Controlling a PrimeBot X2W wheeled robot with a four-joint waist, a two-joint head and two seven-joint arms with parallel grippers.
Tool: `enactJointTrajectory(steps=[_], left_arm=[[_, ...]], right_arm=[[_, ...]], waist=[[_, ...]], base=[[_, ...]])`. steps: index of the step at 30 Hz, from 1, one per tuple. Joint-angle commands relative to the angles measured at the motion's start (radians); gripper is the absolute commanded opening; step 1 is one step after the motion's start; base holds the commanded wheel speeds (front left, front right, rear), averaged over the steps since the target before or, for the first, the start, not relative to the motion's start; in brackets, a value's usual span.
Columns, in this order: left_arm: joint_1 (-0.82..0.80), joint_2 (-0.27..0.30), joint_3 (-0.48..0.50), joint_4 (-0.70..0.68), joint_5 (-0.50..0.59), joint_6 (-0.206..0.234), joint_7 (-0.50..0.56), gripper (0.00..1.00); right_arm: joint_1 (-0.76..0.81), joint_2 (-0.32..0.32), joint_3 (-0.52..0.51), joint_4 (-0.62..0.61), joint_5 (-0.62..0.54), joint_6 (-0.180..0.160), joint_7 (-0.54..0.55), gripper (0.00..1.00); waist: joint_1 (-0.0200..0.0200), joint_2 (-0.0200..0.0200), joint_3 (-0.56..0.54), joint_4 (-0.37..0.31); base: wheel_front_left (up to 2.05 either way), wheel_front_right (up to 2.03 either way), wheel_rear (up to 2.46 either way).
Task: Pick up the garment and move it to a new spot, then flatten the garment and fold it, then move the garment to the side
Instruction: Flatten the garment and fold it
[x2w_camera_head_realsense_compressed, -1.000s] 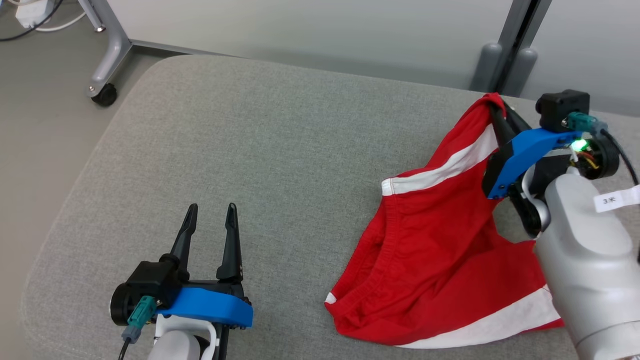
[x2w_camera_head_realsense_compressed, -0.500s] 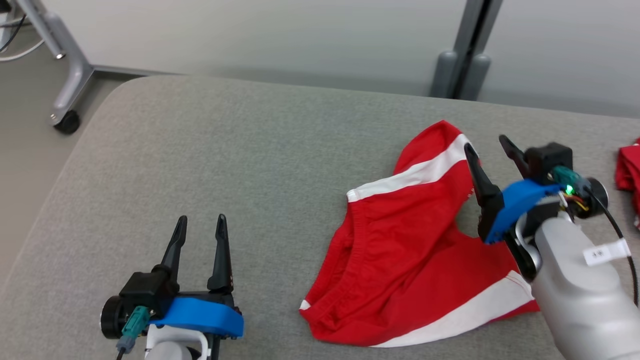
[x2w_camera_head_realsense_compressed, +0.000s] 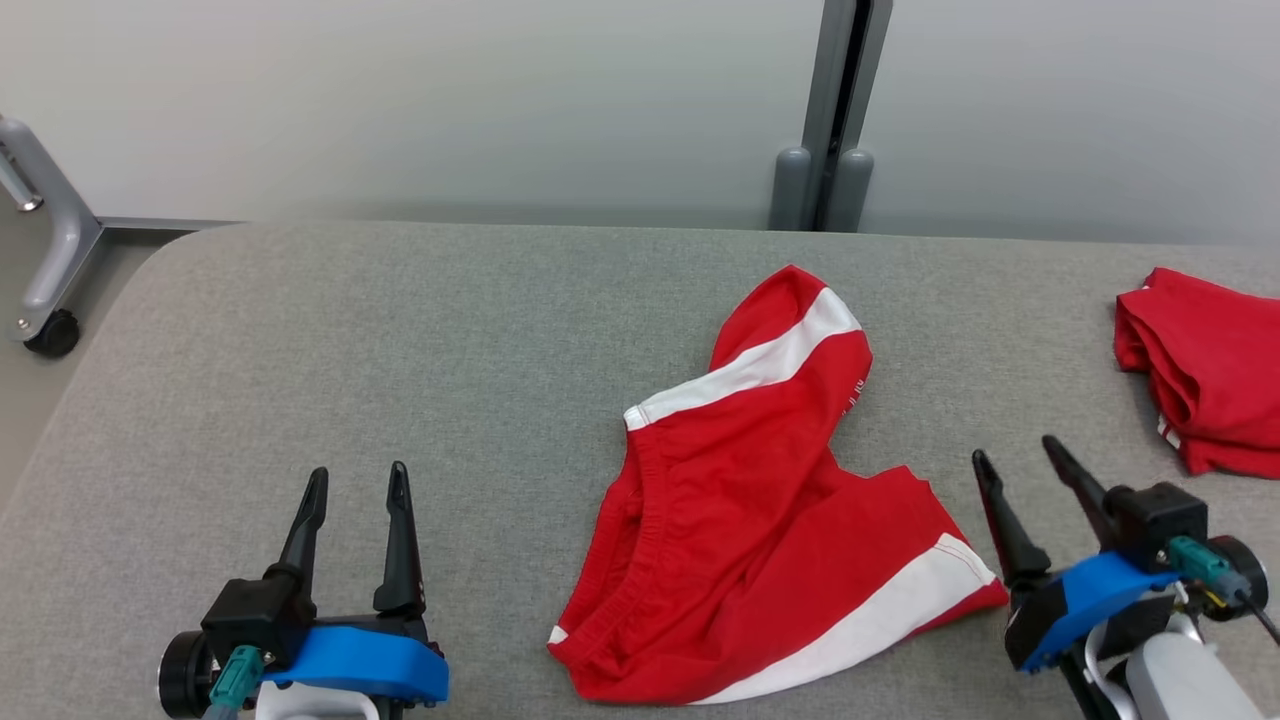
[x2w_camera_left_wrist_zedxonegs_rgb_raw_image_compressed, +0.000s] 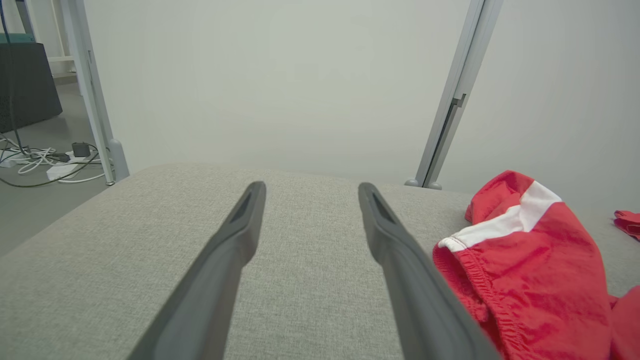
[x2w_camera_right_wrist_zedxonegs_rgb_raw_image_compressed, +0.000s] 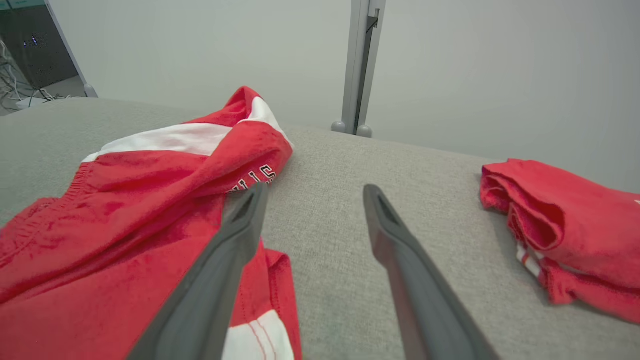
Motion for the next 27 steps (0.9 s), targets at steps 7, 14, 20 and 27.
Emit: enactJointTrajectory(steps=[7,14,20,27], left_arm=[[-0.007,0.0,0.002,0.001,0.018,-0.015,-0.004,1.0],[-0.018,-0.001,-0.008,0.002,0.018,-0.021,-0.004,1.0],[-0.027,-0.002,-0.015,-0.001,0.01,-0.02,-0.004,1.0],[-0.024,-0.002,-0.016,0.0,0.001,-0.009,-0.004,1.0]], right_arm=[[0.097,0.01,0.007,-0.142,-0.026,0.0,0.114,1.0],[0.141,0.01,0.006,-0.122,-0.05,0.0,0.184,1.0],[0.125,0.016,-0.01,-0.021,-0.067,0.0,0.19,1.0],[0.088,0.028,0.003,0.057,-0.038,0.0,0.16,0.0]], waist=[[0.0001,0.0,0.002,0.01],[0.0001,0.0,0.015,0.041],[0.0001,0.0,0.034,0.055],[0.0001,0.0,0.04,0.045]], base=[[0.0,0.0,0.0],[0.0,0.0,0.0],[0.0,0.0,0.0],[0.0,0.0,0.0]])
